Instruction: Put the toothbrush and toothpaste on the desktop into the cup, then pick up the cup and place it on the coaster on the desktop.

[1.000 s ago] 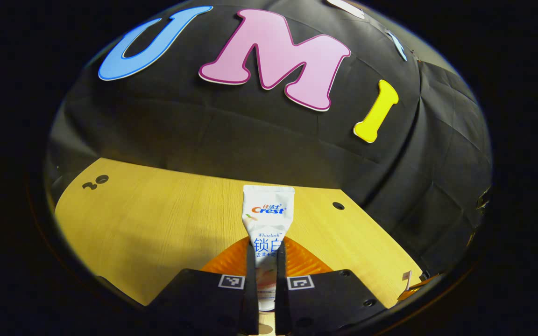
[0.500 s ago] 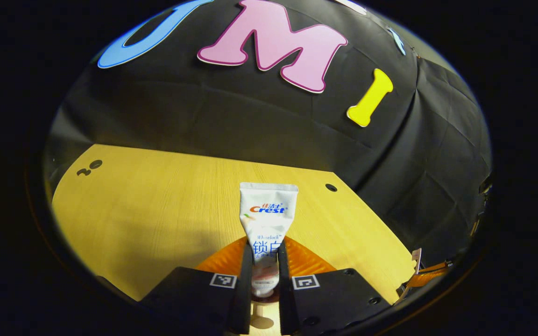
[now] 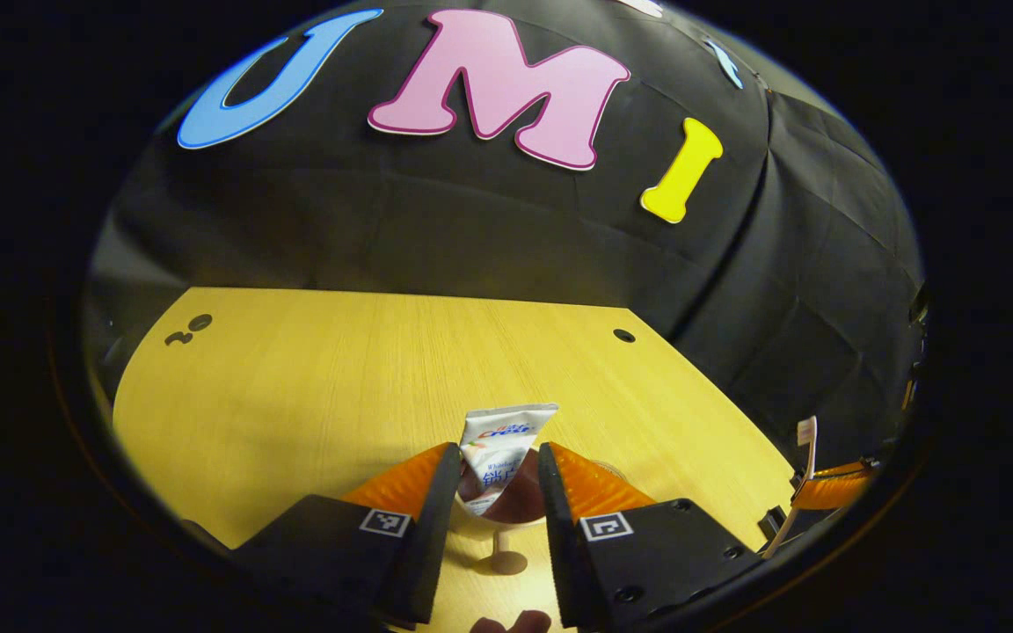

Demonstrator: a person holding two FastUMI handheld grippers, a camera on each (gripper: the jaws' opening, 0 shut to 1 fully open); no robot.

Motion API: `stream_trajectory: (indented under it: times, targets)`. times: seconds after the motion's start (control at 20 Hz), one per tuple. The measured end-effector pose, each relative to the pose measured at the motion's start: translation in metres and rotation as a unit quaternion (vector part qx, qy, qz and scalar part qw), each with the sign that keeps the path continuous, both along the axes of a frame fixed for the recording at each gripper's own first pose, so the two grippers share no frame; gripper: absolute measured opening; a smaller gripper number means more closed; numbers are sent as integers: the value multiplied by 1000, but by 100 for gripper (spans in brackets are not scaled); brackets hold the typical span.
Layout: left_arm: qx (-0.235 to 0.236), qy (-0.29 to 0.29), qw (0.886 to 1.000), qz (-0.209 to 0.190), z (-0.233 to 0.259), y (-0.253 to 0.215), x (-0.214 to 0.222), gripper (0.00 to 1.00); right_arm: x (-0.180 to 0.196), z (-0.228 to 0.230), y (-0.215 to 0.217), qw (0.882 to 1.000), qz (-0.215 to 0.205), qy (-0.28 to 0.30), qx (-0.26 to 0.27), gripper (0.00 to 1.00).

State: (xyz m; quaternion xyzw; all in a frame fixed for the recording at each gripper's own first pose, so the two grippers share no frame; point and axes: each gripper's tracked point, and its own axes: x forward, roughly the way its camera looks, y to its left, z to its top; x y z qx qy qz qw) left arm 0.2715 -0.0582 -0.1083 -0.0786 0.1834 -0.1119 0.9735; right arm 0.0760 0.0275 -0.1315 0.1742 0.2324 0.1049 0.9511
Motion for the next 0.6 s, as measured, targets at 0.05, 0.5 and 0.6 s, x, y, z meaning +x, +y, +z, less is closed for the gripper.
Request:
stream_trajectory:
  times: [0.05, 0.5, 0.6]
  targets:
    - [1, 0, 1000, 3, 3, 5, -6, 57, 4, 8, 6, 1000, 3, -9, 7, 5]
    - [-19, 14, 1000, 0, 7, 21, -85, 58, 64, 55, 61, 994, 53, -68, 74, 5]
    - [-14, 20, 1000, 1, 3, 22, -102, 58, 75, 62, 70, 992, 65, -80, 79, 5]
